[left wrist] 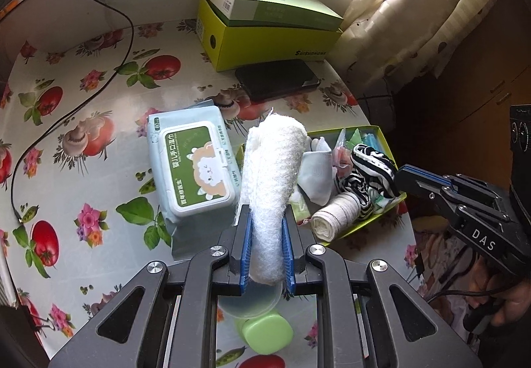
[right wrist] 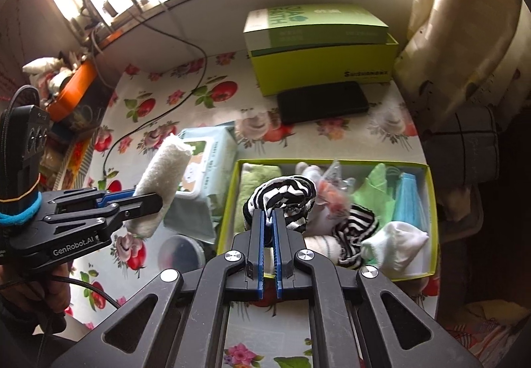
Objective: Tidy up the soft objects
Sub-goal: 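Lift and carry the white towel and striped cloth over the box with both tools, then open both tools to drop the white towel and striped cloth into the box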
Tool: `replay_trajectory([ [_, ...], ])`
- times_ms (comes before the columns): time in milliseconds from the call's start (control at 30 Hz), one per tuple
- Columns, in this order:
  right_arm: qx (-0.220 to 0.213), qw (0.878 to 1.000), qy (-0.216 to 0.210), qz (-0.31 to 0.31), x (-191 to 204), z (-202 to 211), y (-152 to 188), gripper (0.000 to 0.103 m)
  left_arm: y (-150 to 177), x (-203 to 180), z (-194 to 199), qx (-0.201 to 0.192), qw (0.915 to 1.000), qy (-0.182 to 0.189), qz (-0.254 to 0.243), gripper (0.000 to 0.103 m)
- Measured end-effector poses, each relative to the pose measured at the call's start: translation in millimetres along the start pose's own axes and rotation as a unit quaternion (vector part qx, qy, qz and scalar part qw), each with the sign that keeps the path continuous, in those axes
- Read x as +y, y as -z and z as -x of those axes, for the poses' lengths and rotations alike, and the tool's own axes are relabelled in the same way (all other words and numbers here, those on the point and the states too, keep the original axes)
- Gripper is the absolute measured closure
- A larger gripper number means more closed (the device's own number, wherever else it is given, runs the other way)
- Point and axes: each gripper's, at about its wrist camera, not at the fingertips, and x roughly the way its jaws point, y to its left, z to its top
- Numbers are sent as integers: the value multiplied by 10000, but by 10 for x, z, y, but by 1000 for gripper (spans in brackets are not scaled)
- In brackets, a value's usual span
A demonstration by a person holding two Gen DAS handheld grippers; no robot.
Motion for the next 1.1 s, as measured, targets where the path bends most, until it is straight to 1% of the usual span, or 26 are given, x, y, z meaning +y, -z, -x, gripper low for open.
replay_trajectory([
  [367, -25, 9986, 296, -440, -531, -84, -3, 98, -143, -296, -291, 247, 9993, 52, -271, 86],
  [567, 35, 9977, 359, -569, -703, -204, -10, 98, -227, -408, -455, 374, 9987, 39, -351, 86],
  [833, 312, 9971, 229, -658, -809, -487, 70, 98, -292, -462, -706, 575, 9979, 16, -306, 86],
  [1000, 531, 9948, 106, -866, -901, -660, 161, 97, -318, -456, -875, 688, 9972, -48, -279, 86],
  [1100, 600, 9933, 60, -986, -940, -695, 201, 94, -329, -462, -976, 769, 9966, -64, -298, 86],
])
